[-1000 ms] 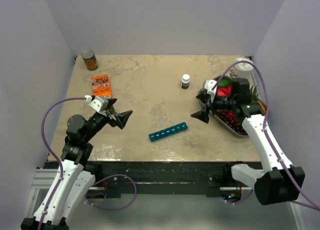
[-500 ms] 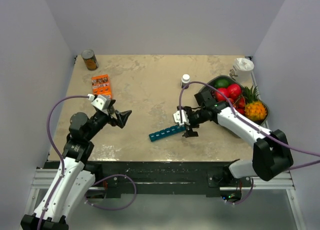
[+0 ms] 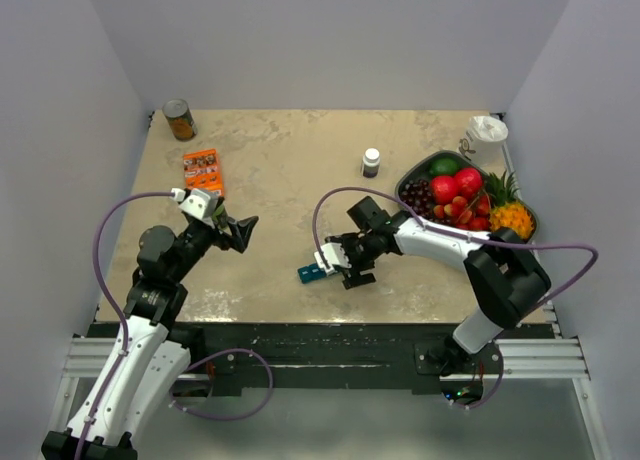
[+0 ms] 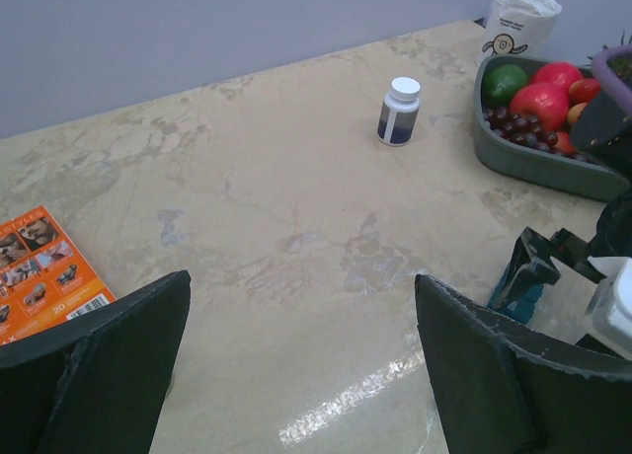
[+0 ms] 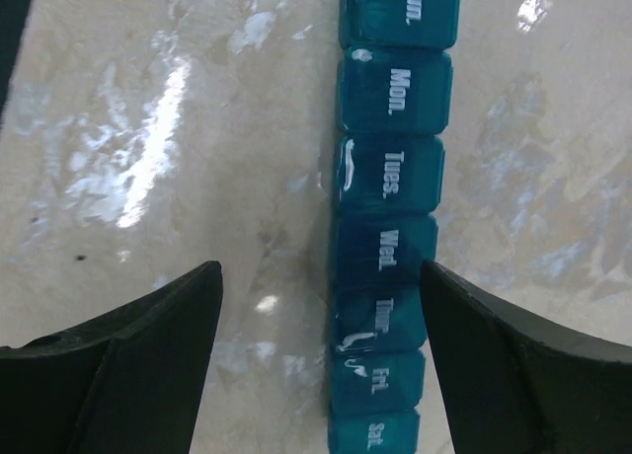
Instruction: Sort the pills into containers
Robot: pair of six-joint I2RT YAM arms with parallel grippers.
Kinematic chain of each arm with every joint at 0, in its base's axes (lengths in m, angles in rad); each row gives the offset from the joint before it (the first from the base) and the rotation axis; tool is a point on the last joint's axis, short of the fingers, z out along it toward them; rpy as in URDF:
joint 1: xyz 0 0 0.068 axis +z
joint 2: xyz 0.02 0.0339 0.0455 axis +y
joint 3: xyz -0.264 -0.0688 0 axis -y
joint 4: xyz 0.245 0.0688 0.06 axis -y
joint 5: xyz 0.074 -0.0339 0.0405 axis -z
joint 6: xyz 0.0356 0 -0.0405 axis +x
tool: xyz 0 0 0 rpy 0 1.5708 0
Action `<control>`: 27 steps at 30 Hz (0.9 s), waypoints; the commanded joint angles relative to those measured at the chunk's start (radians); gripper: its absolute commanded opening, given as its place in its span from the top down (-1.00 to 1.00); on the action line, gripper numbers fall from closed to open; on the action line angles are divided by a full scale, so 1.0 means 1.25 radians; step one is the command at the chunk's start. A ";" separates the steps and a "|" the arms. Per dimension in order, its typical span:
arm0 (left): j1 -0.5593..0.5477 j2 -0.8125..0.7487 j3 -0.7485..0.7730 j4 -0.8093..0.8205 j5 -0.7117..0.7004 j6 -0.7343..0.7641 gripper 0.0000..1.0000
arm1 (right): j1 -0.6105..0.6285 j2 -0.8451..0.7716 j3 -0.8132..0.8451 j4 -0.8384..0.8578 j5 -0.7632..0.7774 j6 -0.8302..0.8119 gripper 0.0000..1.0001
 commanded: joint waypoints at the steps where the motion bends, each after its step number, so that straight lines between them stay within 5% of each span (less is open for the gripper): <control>1: -0.002 0.000 0.005 0.021 -0.015 0.012 -0.99 | 0.025 0.050 0.054 0.034 0.055 0.048 -0.58; 27: -0.002 0.033 0.007 0.037 0.074 -0.043 -0.99 | 0.043 0.089 0.080 0.053 0.074 0.125 -0.19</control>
